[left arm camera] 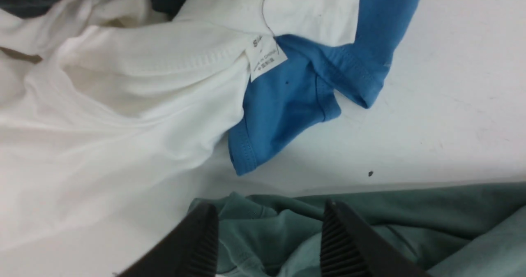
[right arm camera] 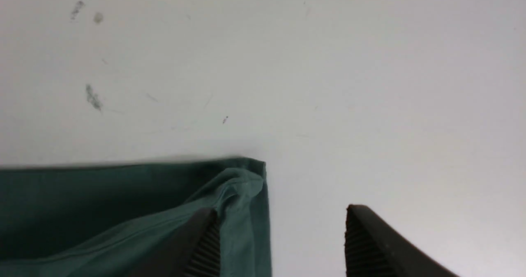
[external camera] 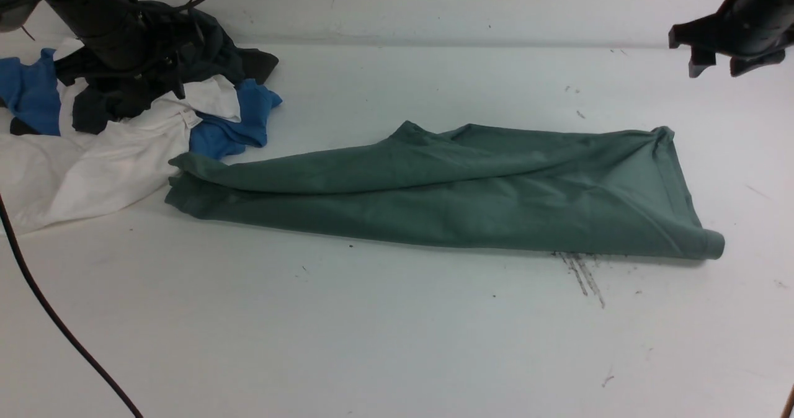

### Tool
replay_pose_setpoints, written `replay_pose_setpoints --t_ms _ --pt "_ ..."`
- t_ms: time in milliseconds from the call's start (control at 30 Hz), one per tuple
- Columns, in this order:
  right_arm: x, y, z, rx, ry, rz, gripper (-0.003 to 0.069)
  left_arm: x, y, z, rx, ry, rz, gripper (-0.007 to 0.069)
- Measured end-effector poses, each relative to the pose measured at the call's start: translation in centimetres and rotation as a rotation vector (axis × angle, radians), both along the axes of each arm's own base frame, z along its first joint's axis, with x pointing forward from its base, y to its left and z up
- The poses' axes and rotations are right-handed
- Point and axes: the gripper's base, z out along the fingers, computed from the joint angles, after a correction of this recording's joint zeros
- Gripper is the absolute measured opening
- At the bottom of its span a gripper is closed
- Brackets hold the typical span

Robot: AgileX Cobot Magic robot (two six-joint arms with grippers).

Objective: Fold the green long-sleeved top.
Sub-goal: Use both arms to drag the lower edge of the fabric forward and fold it over the upper edge

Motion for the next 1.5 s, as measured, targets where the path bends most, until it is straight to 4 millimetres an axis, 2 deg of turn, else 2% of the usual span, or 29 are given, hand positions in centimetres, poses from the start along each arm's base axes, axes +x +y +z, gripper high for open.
replay_pose_setpoints --t_ms 100,133,167,233,267,333,400,433,467,533,600,633,733,767,833,867,967,1000,1033,1133,1300,1333,1367,1433,1500 --pt "-1.9 0.6 0.3 0.052 0.064 0.020 0.0389 -0.1 -0.1 -0.2 0.006 0.006 -0.039 0.0325" --pt "-2.8 0.7 -0.3 0.068 0.108 0.022 0.0389 -0.2 -0.2 -0.4 -0.001 0.015 -0.051 0.0325" --pt "-3.8 0.9 -0.3 0.080 0.139 0.023 0.0389 -0.3 -0.3 -0.7 -0.007 0.027 -0.060 0.0325" --pt "-7.0 1.0 -0.1 0.085 0.212 0.020 0.0388 -0.4 -0.5 -1.3 -0.034 0.048 -0.072 0.0325" --pt "-7.5 1.0 -0.2 0.086 0.227 0.020 0.0388 -0.4 -0.5 -1.3 -0.034 0.048 -0.072 0.0325" --pt "-10.5 1.2 -1.7 0.097 0.327 0.003 0.0388 -0.5 -0.7 -1.6 -0.052 0.055 -0.082 0.0325" --pt "-12.0 1.1 -3.2 0.095 0.397 -0.019 0.0388 -0.5 -0.7 -1.6 -0.053 0.055 -0.091 0.0325" --pt "-12.0 1.1 -3.2 0.095 0.397 -0.019 0.0388 -0.5 -0.7 -1.6 -0.055 0.055 -0.092 0.0325" --pt "-12.6 1.1 -4.7 0.099 0.444 -0.036 0.0388 -0.5 -0.8 -1.6 -0.055 0.054 -0.098 0.0325" --pt "-12.7 1.1 -6.3 0.103 0.474 -0.047 0.0388 -0.5 -0.8 -1.6 -0.052 0.053 -0.104 0.0325" --pt "-12.4 1.1 -7.3 0.104 0.483 -0.048 0.0388 -0.5 -0.8 -1.6 -0.052 0.053 -0.104 0.0325" --pt "-12.0 1.1 -8.6 0.105 0.493 -0.048 0.0388 -0.5 -0.8 -1.6 -0.052 0.053 -0.104 0.0325" --pt "-11.5 1.1 -10.7 0.105 0.523 -0.047 0.0384 -0.5 -0.8 -1.6 -0.052 0.053 -0.104 0.0325" --pt "-11.5 1.1 -10.7 0.105 0.523 -0.047 0.0382 -0.5 -0.8 -1.6 -0.054 0.053 -0.104 0.0325" --pt "-11.5 1.1 -11.9 0.098 0.573 -0.020 0.0316 -0.5 -0.9 -1.6 -0.067 0.052 -0.105 0.0325" --pt "-11.6 1.1 -11.9 0.097 0.577 -0.016 0.0307 -0.5 -0.9 -1.6 -0.069 0.052 -0.105 0.0325" --pt "-11.8 1.0 -12.0 0.084 0.614 0.026 0.0083 -0.4 -1.5 -1.4 -0.140 0.042 -0.122 0.0325" --pt "-11.8 1.0 -12.0 0.083 0.613 0.027 0.0074 -0.4 -1.5 -1.4 -0.140 0.042 -0.122 0.0325" --pt "-12.0 0.6 -11.7 0.082 0.613 0.028 0.0023 -0.6 -1.9 -1.2 -0.174 0.035 -0.149 0.0325" --pt "-12.6 -0.2 -11.3 0.076 0.612 0.011 -0.0006 -1.4 -2.2 -0.9 -0.180 0.040 -0.183 0.0325" --pt "-16.6 -2.2 -10.4 0.075 0.652 -0.056 -0.0014 -4.4 -1.9 -0.2 -0.126 0.087 -0.219 0.0325" --pt "-18.2 -2.8 -10.1 0.082 0.667 -0.079 -0.0014 -5.4 -1.9 0.5 -0.108 0.089 -0.223 0.0325" --pt "-18.2 -2.8 -10.1 0.082 0.667 -0.079 -0.0014 -5.5 -1.8 0.6 -0.105 0.089 -0.223 0.0325" --pt "-20.6 -3.8 -9.5 0.100 0.668 -0.131 -0.0014 -7.3 -1.7 1.7 -0.079 0.091 -0.224 0.0325" --pt "-21.3 -4.5 -8.7 0.118 0.615 -0.186 -0.0014 -8.0 -1.7 2.4 -0.073 0.085 -0.228 0.0325"
